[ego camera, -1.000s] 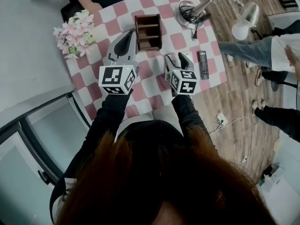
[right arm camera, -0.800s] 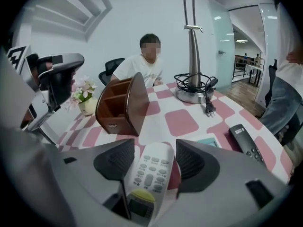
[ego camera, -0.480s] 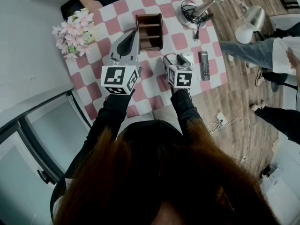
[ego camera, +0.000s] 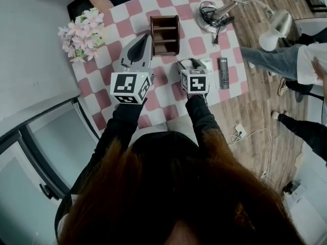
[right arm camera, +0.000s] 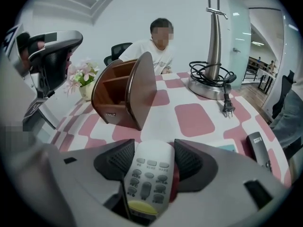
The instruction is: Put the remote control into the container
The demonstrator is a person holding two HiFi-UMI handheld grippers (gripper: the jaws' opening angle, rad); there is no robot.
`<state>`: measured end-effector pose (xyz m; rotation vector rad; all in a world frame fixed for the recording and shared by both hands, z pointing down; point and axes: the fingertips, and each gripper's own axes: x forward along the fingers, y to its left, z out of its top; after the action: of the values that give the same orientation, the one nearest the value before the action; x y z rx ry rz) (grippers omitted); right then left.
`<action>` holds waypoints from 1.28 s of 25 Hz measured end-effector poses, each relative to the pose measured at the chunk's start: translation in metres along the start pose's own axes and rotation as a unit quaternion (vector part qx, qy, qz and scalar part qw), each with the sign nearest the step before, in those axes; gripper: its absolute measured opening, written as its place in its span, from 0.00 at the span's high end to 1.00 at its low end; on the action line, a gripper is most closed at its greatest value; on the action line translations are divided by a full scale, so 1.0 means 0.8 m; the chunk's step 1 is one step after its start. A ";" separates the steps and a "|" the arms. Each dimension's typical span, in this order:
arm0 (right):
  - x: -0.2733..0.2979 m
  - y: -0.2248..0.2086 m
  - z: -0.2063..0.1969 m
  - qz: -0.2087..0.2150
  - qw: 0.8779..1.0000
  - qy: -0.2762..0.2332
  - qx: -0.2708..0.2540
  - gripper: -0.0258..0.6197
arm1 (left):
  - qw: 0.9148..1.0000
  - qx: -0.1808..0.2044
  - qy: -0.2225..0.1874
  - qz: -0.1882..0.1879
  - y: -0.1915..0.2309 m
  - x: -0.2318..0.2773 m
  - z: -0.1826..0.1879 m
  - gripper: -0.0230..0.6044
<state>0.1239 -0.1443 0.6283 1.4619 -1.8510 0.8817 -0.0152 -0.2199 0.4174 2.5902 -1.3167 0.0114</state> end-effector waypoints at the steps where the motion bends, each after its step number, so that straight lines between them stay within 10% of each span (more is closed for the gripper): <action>1: -0.002 0.000 0.001 0.003 1.000 -0.006 0.002 0.57 | 1.000 0.000 0.000 0.001 0.001 0.000 0.000 0.97; 16: -0.112 0.028 0.110 0.051 0.981 -0.188 0.000 0.57 | 1.000 0.002 -0.014 0.015 0.015 -0.016 0.015 0.97; 32: -0.172 0.079 0.333 0.060 0.914 -0.399 -0.040 0.57 | 0.998 0.006 -0.035 0.050 0.044 -0.047 0.038 0.97</action>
<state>0.0735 -0.2698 0.3532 1.8306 -2.5345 0.2340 -0.0687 -0.2162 0.3905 2.5531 -1.4750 -0.0543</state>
